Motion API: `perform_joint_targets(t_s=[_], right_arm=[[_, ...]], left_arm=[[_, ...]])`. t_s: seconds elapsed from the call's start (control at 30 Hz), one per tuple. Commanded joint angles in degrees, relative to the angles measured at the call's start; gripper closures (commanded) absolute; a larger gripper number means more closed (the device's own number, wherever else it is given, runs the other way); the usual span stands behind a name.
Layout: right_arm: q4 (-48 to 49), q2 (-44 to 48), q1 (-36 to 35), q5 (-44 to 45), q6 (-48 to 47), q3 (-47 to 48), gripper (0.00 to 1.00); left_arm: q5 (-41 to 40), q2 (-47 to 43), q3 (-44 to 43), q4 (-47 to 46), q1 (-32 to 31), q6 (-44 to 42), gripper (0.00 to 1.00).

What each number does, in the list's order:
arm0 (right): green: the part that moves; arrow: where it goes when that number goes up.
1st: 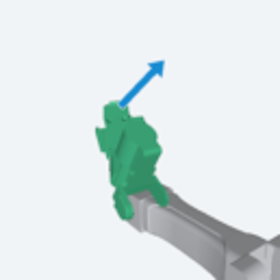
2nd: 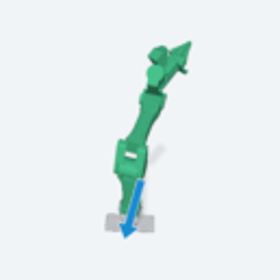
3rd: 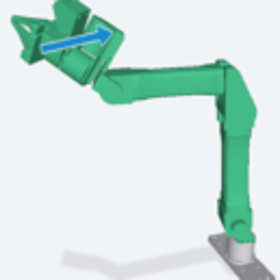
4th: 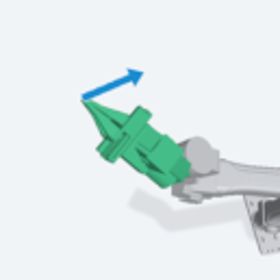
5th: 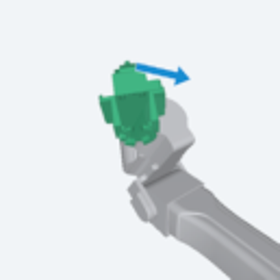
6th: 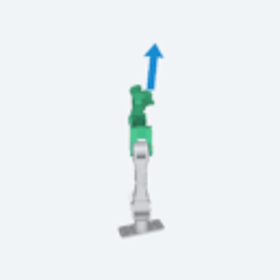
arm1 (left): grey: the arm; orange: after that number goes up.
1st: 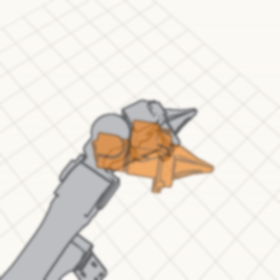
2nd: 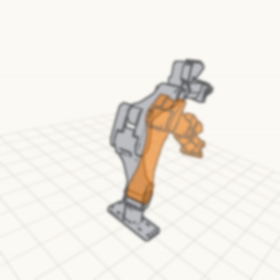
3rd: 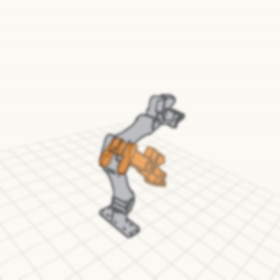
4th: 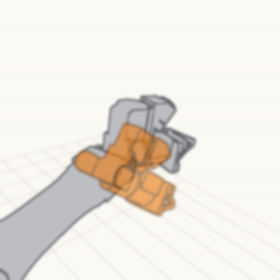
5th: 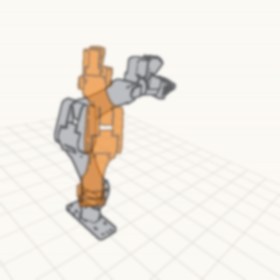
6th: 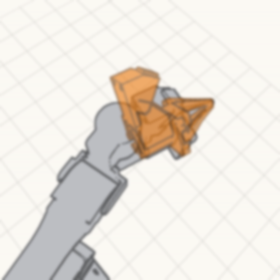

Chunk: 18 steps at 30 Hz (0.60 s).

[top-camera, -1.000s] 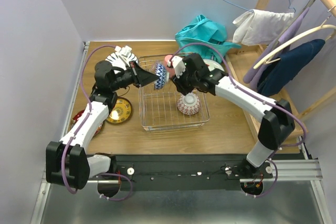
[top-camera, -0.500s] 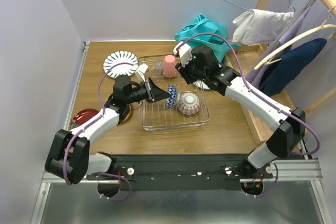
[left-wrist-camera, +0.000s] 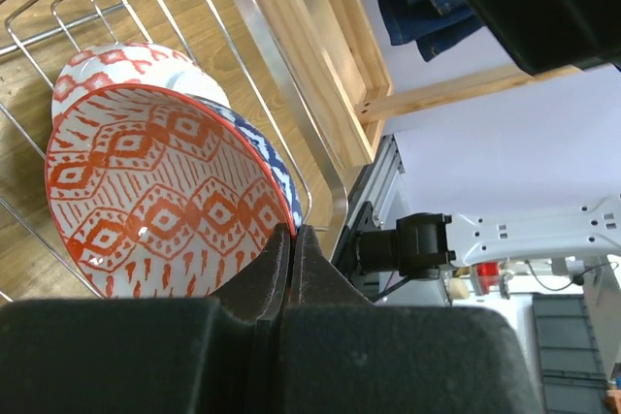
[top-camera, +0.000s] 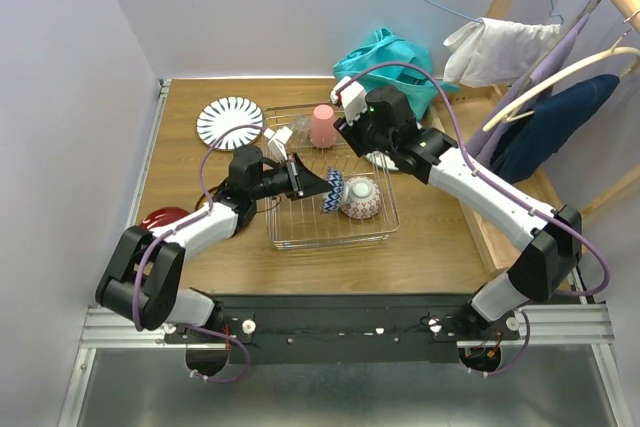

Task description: Load the mixed dishes into the dish rack

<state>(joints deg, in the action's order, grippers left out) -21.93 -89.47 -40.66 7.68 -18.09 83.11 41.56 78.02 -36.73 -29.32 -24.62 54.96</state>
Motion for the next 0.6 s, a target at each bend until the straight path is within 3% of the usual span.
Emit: perform_joint_targets(t_s=[0.0,0.57], right_arm=[[1.46,2.20,-0.20,1.11,-0.37,-1.20,0.47],[0.93,0.44,-0.12,0.05,0.51,-0.76,0.46]], left_arm=[[-1.04,2.83,-0.80,-8.72,-0.25,3.74,1.00],[-5.26,11.80,-1.06,-14.44,0.10,12.10,1.00]])
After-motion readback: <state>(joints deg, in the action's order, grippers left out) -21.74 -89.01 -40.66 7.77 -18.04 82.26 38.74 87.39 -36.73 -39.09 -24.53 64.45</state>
